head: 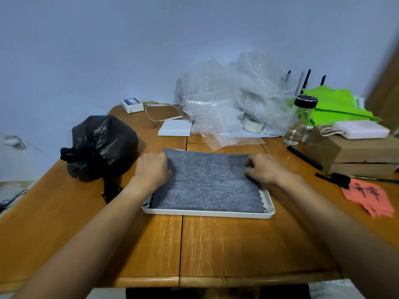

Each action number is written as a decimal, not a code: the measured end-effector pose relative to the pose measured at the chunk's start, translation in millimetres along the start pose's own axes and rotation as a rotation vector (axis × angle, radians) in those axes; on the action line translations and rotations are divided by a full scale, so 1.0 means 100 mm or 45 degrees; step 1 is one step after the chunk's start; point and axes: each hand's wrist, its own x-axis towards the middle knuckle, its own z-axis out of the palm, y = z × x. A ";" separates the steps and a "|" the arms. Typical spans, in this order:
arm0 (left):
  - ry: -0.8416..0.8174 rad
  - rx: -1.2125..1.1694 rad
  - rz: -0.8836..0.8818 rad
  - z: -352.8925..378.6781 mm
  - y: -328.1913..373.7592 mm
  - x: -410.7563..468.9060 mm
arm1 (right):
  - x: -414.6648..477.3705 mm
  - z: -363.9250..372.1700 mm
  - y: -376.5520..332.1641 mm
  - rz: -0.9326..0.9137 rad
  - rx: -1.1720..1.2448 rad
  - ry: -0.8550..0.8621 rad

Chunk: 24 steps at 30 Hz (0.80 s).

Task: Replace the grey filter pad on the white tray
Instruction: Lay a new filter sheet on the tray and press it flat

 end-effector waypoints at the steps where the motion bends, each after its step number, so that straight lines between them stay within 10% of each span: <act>1: 0.069 -0.030 0.021 0.00 0.01 0.02 | 0.01 0.02 -0.01 -0.006 -0.022 0.080; 8: -0.090 -0.551 0.186 0.15 -0.06 0.35 | 0.27 0.15 0.01 -0.093 0.005 0.138; 16: 0.190 -0.634 0.224 0.35 -0.19 0.33 | 0.30 0.28 0.12 -0.363 -0.138 0.487; 24: 0.112 -0.639 0.241 0.30 -0.19 0.40 | 0.33 0.20 0.08 -0.363 -0.201 0.334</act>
